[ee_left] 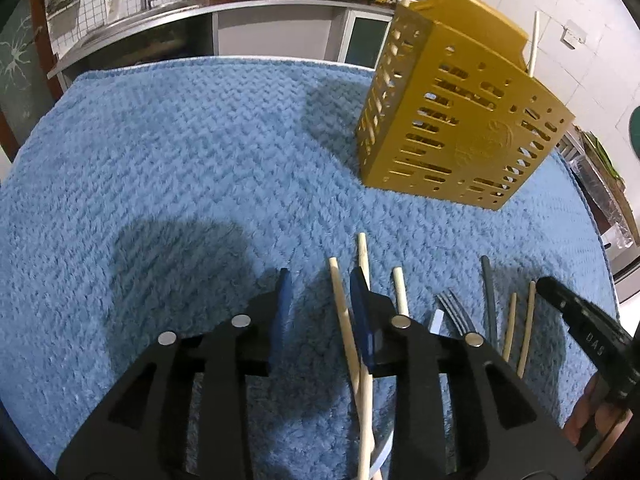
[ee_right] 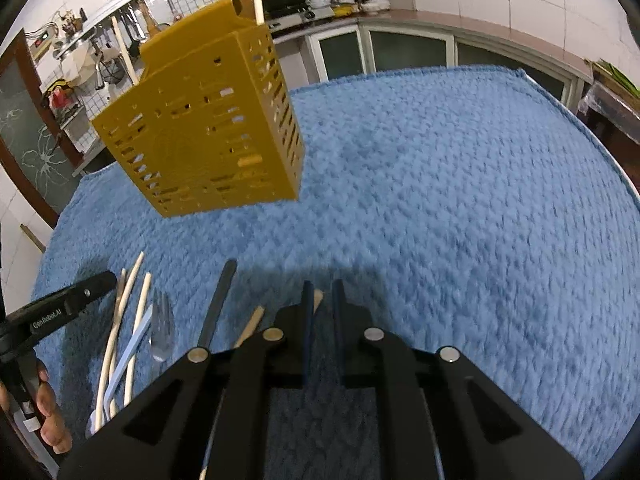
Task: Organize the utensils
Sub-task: 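Lift the held chopsticks and carry them toward the yellow holder with both tools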
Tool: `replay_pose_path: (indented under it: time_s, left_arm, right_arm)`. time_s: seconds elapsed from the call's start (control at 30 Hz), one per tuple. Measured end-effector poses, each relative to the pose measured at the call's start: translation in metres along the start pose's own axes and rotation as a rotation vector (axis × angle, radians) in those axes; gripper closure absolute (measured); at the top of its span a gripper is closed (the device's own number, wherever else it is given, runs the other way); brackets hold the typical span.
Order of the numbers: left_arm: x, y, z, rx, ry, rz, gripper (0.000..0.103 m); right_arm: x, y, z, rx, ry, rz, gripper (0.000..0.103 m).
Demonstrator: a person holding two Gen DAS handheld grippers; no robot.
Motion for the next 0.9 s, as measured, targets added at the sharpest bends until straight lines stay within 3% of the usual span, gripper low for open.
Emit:
replay_pose_path:
  time_s: [0.2,0.37,0.5,0.57,0.67,0.9]
  left_arm:
    - [-0.011,-0.003,0.005,-0.014,0.043,-0.006,0.072]
    - [-0.015,-0.001,0.001,-0.013,0.051,-0.006,0.085]
    - [-0.02,-0.004,-0.004,-0.013,0.061,-0.014,0.088]
    - [-0.024,-0.008,-0.006,-0.02,0.063,-0.013,0.097]
    - [-0.028,-0.014,-0.009,-0.037,0.055,-0.026,0.097]
    - [-0.021,-0.013,-0.012,-0.023,0.046,0.002,0.098]
  right_arm:
    - [-0.002,0.012,0.007,-0.002,0.02,0.014,0.093]
    - [-0.009,0.018,0.008,-0.017,0.055,0.006,0.088]
    - [-0.011,0.021,0.005,-0.015,0.064,0.025,0.088]
    - [-0.014,0.024,0.003,0.0,0.071,0.039,0.088]
    - [-0.018,0.029,-0.004,0.027,0.094,0.061,0.092]
    - [-0.015,0.021,-0.012,0.007,0.092,0.01,0.097]
Point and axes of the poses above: each gripper's, at about its wrist camera, not at the fingertips, and x roughly against the way its jaws point, y to its left, z to its underside, the point moved 3 cm from there along -x, roughly the way its jaws point, and after that the axes turned 6 degrees about x, right-handed, at the moved point
